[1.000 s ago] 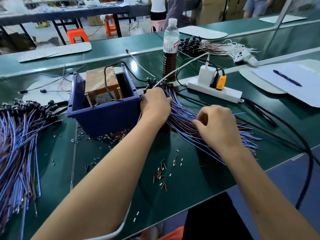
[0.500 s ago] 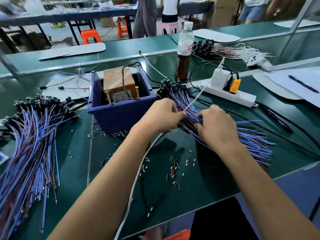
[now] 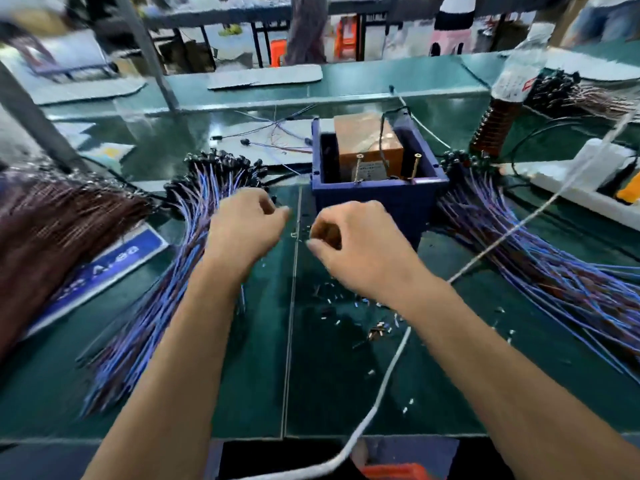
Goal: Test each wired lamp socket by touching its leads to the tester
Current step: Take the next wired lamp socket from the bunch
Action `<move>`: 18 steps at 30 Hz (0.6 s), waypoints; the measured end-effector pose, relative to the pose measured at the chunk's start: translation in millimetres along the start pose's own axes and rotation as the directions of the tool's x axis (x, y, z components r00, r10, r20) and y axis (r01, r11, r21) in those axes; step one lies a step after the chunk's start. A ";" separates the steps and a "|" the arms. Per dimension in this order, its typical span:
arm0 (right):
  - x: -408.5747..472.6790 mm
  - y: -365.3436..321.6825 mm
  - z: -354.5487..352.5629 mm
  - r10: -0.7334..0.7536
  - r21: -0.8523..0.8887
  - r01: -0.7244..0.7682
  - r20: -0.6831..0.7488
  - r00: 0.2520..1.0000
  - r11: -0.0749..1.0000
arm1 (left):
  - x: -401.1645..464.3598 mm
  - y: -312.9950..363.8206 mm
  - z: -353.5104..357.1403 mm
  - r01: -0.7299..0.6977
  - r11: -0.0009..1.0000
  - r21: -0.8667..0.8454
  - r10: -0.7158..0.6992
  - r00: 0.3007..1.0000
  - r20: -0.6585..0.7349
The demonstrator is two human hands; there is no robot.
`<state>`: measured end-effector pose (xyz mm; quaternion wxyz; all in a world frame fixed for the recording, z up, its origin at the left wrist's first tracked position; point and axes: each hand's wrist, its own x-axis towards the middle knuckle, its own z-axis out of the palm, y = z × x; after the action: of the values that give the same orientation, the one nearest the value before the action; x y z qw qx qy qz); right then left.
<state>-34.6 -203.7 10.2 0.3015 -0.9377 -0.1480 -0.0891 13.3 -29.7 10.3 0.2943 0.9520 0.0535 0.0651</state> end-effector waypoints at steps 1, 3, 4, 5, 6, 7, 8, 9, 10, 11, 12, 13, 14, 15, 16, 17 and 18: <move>9.4 -9.4 16.0 -0.005 0.011 0.004 0.087 0.996 1.000 | 5.0 -11.6 -2.1 0.028 0.989 0.143 -0.008 0.990 -0.141; 26.7 -25.4 45.3 0.008 0.007 -0.010 0.230 0.973 1.000 | 13.4 -26.1 -2.5 0.074 0.935 0.346 0.024 0.962 -0.272; 34.2 -32.1 57.8 0.031 0.002 -0.033 0.282 0.959 0.999 | 17.7 -30.1 -1.3 0.080 0.900 0.430 0.048 0.959 -0.279; 40.5 -37.5 67.5 0.060 -0.006 -0.062 0.315 0.947 0.998 | 22.6 -32.1 0.1 0.076 0.866 0.495 0.074 0.958 -0.276; 45.8 -41.6 75.7 0.084 -0.028 -0.079 0.334 0.939 0.996 | 27.7 -32.9 1.2 0.073 0.842 0.534 0.091 0.957 -0.275; 50.3 -44.7 81.2 0.096 -0.062 -0.080 0.341 0.935 0.995 | 33.0 -32.2 1.4 0.072 0.830 0.554 0.101 0.956 -0.275; 54.6 -47.5 84.4 0.100 -0.103 -0.069 0.342 0.935 0.992 | 39.3 -31.4 1.4 0.066 0.823 0.565 0.106 0.958 -0.268; 58.0 -49.7 85.9 0.100 -0.143 -0.054 0.340 0.935 0.988 | 45.3 -30.6 1.5 0.053 0.816 0.576 0.114 0.962 -0.250; 60.8 -51.1 86.6 0.102 -0.173 -0.044 0.340 0.935 0.984 | 49.6 -29.6 1.8 0.036 0.806 0.591 0.124 0.966 -0.227; 62.8 -52.0 87.5 0.102 -0.193 -0.036 0.343 0.934 0.981 | 53.1 -29.1 1.9 0.024 0.797 0.603 0.130 0.969 -0.211; 63.9 -52.3 88.5 0.104 -0.205 -0.032 0.350 0.931 0.978 | 56.3 -29.6 1.9 0.023 0.792 0.610 0.131 0.969 -0.207; 64.3 -52.2 88.7 0.109 -0.206 -0.036 0.357 0.928 0.978 | 59.6 -30.6 1.7 0.026 0.792 0.610 0.134 0.967 -0.215; 64.0 -51.6 88.8 0.117 -0.195 -0.047 0.363 0.924 0.980 | 62.0 -32.4 1.5 0.026 0.795 0.606 0.138 0.965 -0.222; 62.8 -50.8 88.6 0.123 -0.174 -0.062 0.366 0.922 0.983 | 63.6 -34.6 0.7 0.025 0.805 0.593 0.141 0.962 -0.232; 61.4 -49.9 87.9 0.125 -0.149 -0.074 0.365 0.923 0.986 | 64.8 -36.4 -0.2 0.023 0.819 0.573 0.144 0.959 -0.244; 59.6 -49.1 87.3 0.122 -0.123 -0.083 0.361 0.924 0.989 | 65.0 -37.1 -0.9 0.010 0.839 0.544 0.153 0.955 -0.254; 57.7 -47.6 87.4 0.119 -0.095 -0.091 0.357 0.926 0.991 | 63.8 -35.8 -1.0 -0.004 0.859 0.513 0.160 0.952 -0.260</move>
<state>10.7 -102.2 -19.5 0.2371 -0.9555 -0.1470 0.0958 73.8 9.3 -3.2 0.0198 0.9767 0.0706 0.2019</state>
